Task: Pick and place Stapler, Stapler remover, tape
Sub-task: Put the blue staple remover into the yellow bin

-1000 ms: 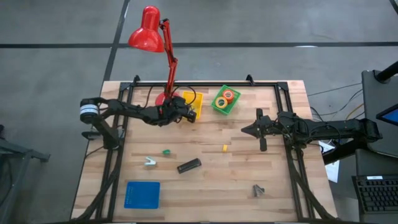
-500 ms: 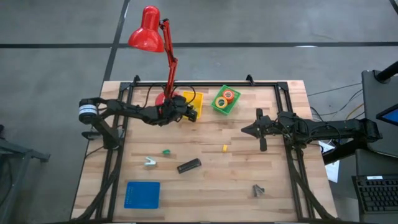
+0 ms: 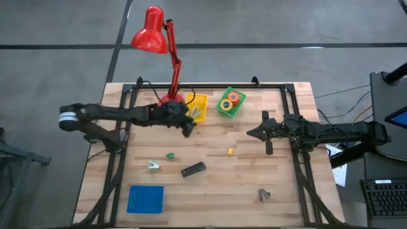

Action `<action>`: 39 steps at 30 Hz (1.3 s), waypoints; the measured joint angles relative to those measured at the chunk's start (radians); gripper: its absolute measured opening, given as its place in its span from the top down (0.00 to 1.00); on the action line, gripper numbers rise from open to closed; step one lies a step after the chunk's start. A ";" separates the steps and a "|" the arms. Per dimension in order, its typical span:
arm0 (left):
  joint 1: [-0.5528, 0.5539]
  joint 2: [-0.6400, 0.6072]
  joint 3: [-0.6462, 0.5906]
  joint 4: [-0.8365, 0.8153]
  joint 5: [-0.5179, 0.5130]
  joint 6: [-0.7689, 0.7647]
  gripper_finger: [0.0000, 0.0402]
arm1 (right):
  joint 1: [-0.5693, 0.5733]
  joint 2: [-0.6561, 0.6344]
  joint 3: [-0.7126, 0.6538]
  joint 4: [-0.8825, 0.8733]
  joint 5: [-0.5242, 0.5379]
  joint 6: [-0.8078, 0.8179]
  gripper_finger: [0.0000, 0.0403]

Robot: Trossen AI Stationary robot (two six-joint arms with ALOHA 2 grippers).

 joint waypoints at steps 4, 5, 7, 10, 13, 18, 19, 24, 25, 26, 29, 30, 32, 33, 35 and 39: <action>-0.053 -0.072 -0.001 -0.164 0.011 0.013 0.61 | 0.000 0.000 0.000 0.000 0.000 0.000 0.97; -0.068 -0.087 -0.001 -0.214 0.015 0.013 0.61 | 0.000 0.000 0.000 0.000 0.000 0.000 0.97; -0.098 -0.113 -0.001 -0.303 0.027 0.012 0.62 | 0.000 0.000 0.000 0.000 0.000 0.000 0.97; -0.135 -0.144 -0.001 -0.428 0.029 -0.005 0.62 | 0.000 0.000 0.000 0.000 0.000 0.000 0.97; -0.179 -0.160 -0.001 -0.520 0.029 -0.036 0.62 | 0.000 0.000 0.000 0.000 0.000 0.000 0.97; -0.258 -0.159 -0.001 -0.601 0.032 -0.038 0.62 | 0.000 0.000 0.000 0.000 0.000 0.000 0.97; -0.275 -0.156 -0.001 -0.615 0.031 -0.033 0.62 | 0.000 0.000 0.000 0.000 0.000 0.000 0.97; -0.349 -0.137 -0.001 -0.683 0.031 -0.032 0.63 | 0.000 0.000 0.000 0.000 0.000 0.000 0.97; -0.364 -0.132 -0.001 -0.694 0.031 -0.032 0.64 | 0.000 0.000 0.000 0.000 0.000 0.000 0.97; -0.380 -0.127 -0.001 -0.699 0.030 -0.036 0.64 | 0.000 0.000 0.000 0.000 0.000 0.000 0.97; -0.424 -0.117 -0.001 -0.721 0.030 -0.045 0.66 | 0.000 0.000 0.000 0.000 0.000 0.000 0.97; -0.437 -0.116 -0.001 -0.726 0.031 -0.045 0.67 | 0.000 0.000 0.000 0.000 0.000 0.000 0.97; -0.459 -0.116 -0.001 -0.731 0.029 -0.045 0.68 | 0.000 0.000 0.000 0.000 0.000 0.000 0.97; -0.470 -0.116 -0.001 -0.743 0.029 -0.045 0.69 | 0.000 0.000 0.000 0.000 0.000 0.000 0.97; -0.488 -0.116 -0.001 -0.775 0.028 -0.049 0.70 | 0.000 0.000 0.000 0.000 0.000 0.000 0.97; -0.513 -0.116 -0.022 -0.809 0.028 -0.079 0.73 | 0.000 0.000 0.000 0.000 0.000 0.000 0.97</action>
